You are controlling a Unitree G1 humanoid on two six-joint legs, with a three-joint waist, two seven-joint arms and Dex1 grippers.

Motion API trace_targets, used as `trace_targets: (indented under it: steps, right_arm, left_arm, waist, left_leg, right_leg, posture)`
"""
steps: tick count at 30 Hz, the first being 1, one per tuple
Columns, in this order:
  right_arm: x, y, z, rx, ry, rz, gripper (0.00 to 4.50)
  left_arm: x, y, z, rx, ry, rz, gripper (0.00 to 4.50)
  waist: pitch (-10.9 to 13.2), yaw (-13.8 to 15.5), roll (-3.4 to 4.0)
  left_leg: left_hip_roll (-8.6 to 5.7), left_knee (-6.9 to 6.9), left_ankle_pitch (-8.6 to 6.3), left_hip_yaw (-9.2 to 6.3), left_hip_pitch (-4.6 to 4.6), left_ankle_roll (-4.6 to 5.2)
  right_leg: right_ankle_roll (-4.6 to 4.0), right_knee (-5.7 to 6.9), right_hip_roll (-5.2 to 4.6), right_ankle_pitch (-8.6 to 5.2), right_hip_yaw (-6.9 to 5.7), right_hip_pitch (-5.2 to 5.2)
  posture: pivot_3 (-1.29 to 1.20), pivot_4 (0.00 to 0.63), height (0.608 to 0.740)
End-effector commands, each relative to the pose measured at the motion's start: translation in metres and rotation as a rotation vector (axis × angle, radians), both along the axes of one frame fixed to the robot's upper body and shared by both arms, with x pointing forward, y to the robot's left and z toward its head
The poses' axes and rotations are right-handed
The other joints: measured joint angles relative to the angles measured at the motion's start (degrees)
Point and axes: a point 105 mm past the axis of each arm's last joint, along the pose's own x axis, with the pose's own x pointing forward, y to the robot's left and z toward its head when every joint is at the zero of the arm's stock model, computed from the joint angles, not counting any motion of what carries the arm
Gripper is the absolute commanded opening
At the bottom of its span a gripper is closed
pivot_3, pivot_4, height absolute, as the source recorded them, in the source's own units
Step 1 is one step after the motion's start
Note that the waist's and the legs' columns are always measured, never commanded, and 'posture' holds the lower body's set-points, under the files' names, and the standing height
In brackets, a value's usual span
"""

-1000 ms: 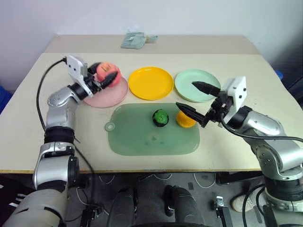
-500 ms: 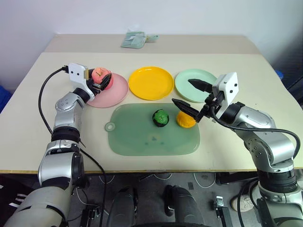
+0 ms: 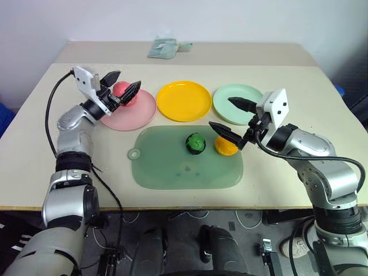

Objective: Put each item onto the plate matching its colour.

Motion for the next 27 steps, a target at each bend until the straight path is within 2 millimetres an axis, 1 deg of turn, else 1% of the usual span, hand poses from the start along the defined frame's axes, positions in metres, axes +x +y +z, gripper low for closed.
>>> trace_targets:
  steps: [1,3,5,7,8,9,11,14,17,19,22,24,27]
  right_arm:
    - [-0.001,0.006,0.009,-0.026,-0.049,0.014,4.50]
    - [0.001,0.009,0.006,-0.041,-0.022,0.011,4.50]
    - [0.001,0.014,0.004,-0.065,-0.004,0.017,4.50]
    - [0.001,0.018,0.001,-0.095,0.002,0.021,4.50]
    - [0.002,0.022,-0.003,-0.104,0.034,0.037,4.50]
    - [0.002,0.026,-0.007,-0.104,0.071,0.055,4.50]
    - [0.000,0.039,-0.010,-0.103,0.093,0.097,4.50]
    - [0.000,0.052,-0.016,-0.110,0.117,0.124,4.50]
    - [0.007,0.050,-0.026,-0.155,0.152,0.093,4.50]
    - [0.012,0.044,-0.031,-0.191,0.170,0.073,4.50]
    - [0.016,0.037,-0.036,-0.235,0.186,0.062,4.50]
    - [0.017,0.039,-0.041,-0.271,0.188,0.075,4.50]
    - [0.017,0.042,-0.047,-0.279,0.205,0.088,4.50]
  left_arm:
    - [-0.023,-0.007,-0.001,0.107,-0.014,-0.162,4.46]
    - [-0.040,-0.009,-0.008,0.129,0.053,-0.286,4.46]
    - [-0.060,-0.010,-0.010,0.133,0.090,-0.412,4.46]
    - [-0.071,-0.007,-0.011,0.132,0.115,-0.465,4.46]
    - [-0.076,-0.006,-0.014,0.152,0.134,-0.485,4.46]
    - [-0.079,-0.006,-0.017,0.175,0.156,-0.490,4.46]
    - [-0.081,-0.005,-0.025,0.240,0.148,-0.481,4.46]
    - [-0.086,-0.003,-0.024,0.235,0.137,-0.488,4.46]
    - [-0.094,0.001,-0.023,0.229,0.150,-0.517,4.46]
    - [-0.101,0.006,-0.029,0.233,0.196,-0.534,4.46]
    - [-0.108,0.007,-0.033,0.227,0.225,-0.547,4.46]
    - [-0.110,0.006,-0.034,0.214,0.229,-0.550,4.46]
    - [-0.113,0.005,-0.036,0.208,0.235,-0.559,4.46]
  waist:
    - [0.0,-0.4,0.02]
    - [0.0,-0.7,0.02]
    - [0.0,-1.2,0.02]
    - [0.0,-1.2,0.03]
    - [0.0,-1.2,0.02]
    - [0.0,-1.2,0.03]
    - [0.0,-1.1,0.03]
    - [0.0,-1.2,0.03]
    - [0.0,-1.1,0.03]
    - [0.0,-1.1,0.03]
    - [0.0,-1.2,0.04]
    - [0.0,-1.2,0.04]
    - [0.0,-1.2,0.04]
  left_leg:
    - [0.00,-0.01,0.00,0.01,0.02,0.00]
    - [0.01,-0.01,0.00,0.00,0.04,0.00]
    - [0.03,-0.01,0.00,-0.01,0.03,0.00]
    - [0.05,-0.01,0.00,-0.03,0.01,0.00]
    - [0.06,-0.01,0.00,-0.03,0.01,0.00]
    - [0.05,-0.01,0.00,-0.05,0.00,0.00]
    - [0.05,-0.01,0.00,-0.04,0.01,-0.01]
    - [0.05,-0.01,0.00,-0.04,0.01,0.00]
    - [0.05,-0.01,0.00,-0.04,-0.01,0.00]
    - [0.04,-0.01,0.00,-0.02,-0.01,0.00]
    - [0.05,-0.02,0.00,-0.01,-0.01,-0.01]
    - [0.06,-0.02,0.00,-0.02,0.00,-0.01]
    - [0.07,-0.02,0.00,-0.02,-0.01,-0.01]
  right_leg:
    - [0.00,0.01,0.01,0.00,0.00,0.00]
    - [-0.01,0.04,0.02,-0.01,0.00,0.00]
    - [-0.02,0.04,0.02,-0.01,0.01,0.00]
    - [-0.02,0.04,0.02,-0.01,0.00,-0.02]
    - [-0.03,0.04,0.03,-0.02,0.00,-0.02]
    - [-0.04,0.04,0.03,-0.02,-0.01,-0.02]
    - [-0.07,0.03,0.01,-0.04,0.01,-0.02]
    - [-0.10,0.03,0.01,-0.06,0.01,-0.02]
    - [-0.09,0.03,0.01,-0.05,0.00,-0.03]
    - [-0.10,0.01,-0.02,-0.06,0.01,-0.03]
    - [-0.19,0.00,-0.02,-0.11,0.01,-0.05]
    - [-0.20,0.01,-0.02,-0.12,0.00,-0.06]
    - [-0.20,0.02,0.00,-0.12,0.01,-0.06]
  posture:
    - [0.00,0.150,0.740]
    - [0.00,0.150,0.740]
    - [0.00,0.150,0.740]
    - [0.00,0.150,0.740]
    - [0.00,0.150,0.740]
    - [0.00,0.150,0.740]
    - [0.00,0.150,0.740]
    - [0.00,0.150,0.740]
    - [0.00,0.150,0.740]
    - [0.00,0.150,0.740]
    - [0.00,0.150,0.740]
    - [0.00,0.150,0.740]
    - [0.00,0.150,0.740]
